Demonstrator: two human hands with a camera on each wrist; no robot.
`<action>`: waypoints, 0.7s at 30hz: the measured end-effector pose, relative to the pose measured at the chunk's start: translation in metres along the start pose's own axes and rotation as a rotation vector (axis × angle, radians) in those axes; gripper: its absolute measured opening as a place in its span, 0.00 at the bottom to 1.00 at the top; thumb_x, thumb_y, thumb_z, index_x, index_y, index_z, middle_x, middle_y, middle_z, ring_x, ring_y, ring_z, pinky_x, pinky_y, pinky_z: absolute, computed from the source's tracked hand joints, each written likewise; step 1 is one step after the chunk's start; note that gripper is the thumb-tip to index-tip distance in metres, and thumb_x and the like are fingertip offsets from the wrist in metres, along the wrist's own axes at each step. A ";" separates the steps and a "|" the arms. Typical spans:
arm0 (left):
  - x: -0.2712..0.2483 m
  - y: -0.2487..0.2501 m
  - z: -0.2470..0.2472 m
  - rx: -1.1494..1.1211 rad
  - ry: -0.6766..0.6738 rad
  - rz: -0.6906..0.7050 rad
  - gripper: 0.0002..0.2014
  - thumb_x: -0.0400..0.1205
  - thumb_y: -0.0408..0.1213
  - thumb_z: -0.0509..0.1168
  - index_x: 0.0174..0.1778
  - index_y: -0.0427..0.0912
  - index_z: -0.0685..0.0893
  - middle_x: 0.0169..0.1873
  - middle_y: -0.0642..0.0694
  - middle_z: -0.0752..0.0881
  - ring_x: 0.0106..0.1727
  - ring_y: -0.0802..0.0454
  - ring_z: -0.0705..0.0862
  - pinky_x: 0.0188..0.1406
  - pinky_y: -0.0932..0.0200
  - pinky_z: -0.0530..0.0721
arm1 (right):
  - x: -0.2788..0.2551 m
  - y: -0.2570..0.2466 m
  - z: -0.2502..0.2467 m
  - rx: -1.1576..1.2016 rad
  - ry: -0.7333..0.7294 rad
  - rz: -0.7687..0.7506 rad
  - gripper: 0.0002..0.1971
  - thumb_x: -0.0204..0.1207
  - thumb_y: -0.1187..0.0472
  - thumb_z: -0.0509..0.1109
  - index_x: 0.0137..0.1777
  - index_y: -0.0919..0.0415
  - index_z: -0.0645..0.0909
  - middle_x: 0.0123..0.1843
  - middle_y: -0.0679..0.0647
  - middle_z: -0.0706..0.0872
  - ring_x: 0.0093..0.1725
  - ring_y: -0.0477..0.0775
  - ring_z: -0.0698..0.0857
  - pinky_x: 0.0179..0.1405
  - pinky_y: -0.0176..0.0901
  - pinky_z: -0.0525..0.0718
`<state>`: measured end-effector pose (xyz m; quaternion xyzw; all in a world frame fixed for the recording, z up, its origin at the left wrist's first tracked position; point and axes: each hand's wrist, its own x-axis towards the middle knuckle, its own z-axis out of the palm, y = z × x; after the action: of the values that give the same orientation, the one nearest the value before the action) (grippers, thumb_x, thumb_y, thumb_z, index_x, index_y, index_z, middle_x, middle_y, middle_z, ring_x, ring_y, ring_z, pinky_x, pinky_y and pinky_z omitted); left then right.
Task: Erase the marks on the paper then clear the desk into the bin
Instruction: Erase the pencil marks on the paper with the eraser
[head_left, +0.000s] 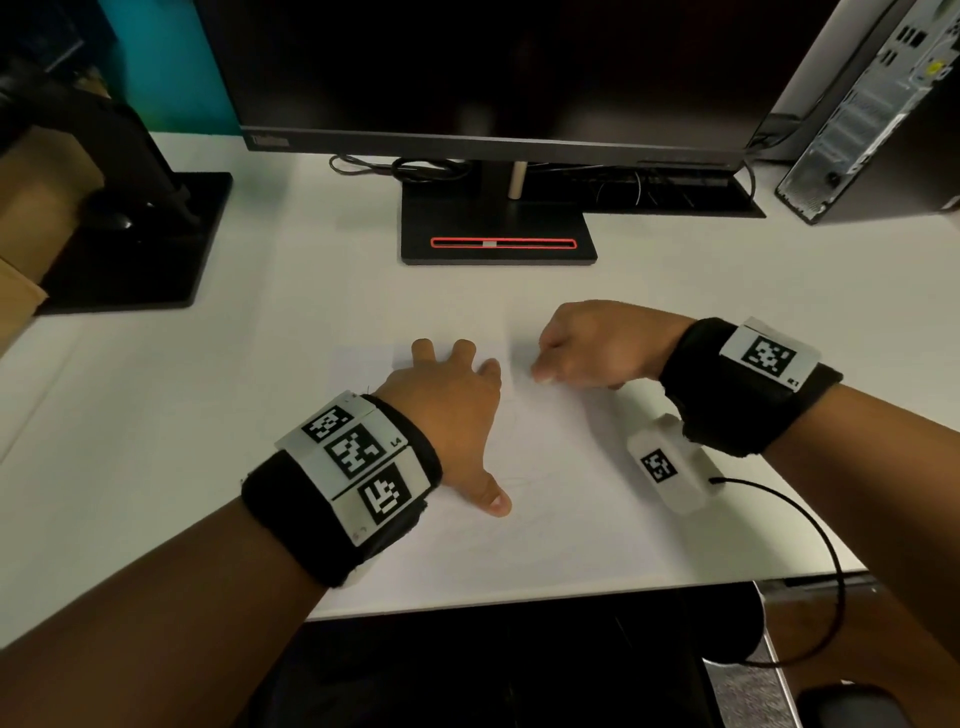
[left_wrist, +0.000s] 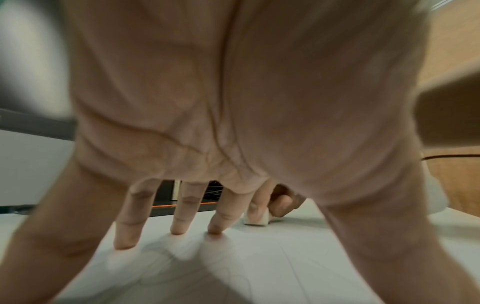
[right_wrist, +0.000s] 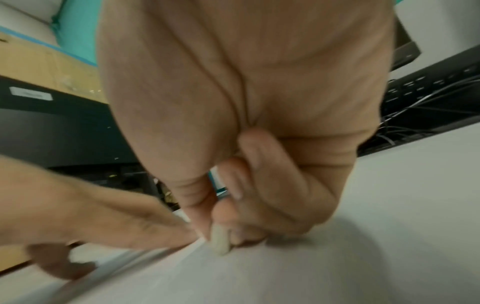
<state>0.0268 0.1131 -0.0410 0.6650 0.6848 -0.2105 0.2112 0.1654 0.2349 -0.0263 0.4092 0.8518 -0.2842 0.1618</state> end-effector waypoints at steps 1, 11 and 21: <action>0.000 0.000 0.000 -0.006 0.000 -0.002 0.64 0.63 0.71 0.78 0.87 0.45 0.52 0.82 0.44 0.57 0.81 0.34 0.56 0.66 0.37 0.82 | 0.000 -0.004 0.004 -0.021 -0.032 -0.015 0.18 0.80 0.53 0.67 0.30 0.61 0.73 0.27 0.56 0.74 0.26 0.55 0.72 0.25 0.39 0.72; 0.000 0.000 0.001 -0.001 0.024 0.003 0.62 0.62 0.71 0.78 0.86 0.47 0.55 0.80 0.45 0.60 0.79 0.35 0.59 0.62 0.41 0.82 | 0.001 -0.010 0.008 0.026 -0.082 -0.020 0.18 0.81 0.54 0.67 0.31 0.61 0.75 0.26 0.56 0.74 0.26 0.55 0.71 0.22 0.37 0.72; -0.001 -0.001 0.002 -0.012 0.031 0.006 0.63 0.62 0.71 0.78 0.86 0.47 0.53 0.83 0.45 0.59 0.81 0.36 0.58 0.64 0.41 0.81 | 0.003 -0.017 0.009 0.062 -0.096 0.005 0.17 0.81 0.55 0.68 0.33 0.62 0.76 0.28 0.57 0.74 0.26 0.55 0.69 0.22 0.37 0.70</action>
<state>0.0259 0.1113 -0.0416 0.6689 0.6873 -0.1952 0.2052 0.1509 0.2221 -0.0288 0.4020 0.8329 -0.3294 0.1904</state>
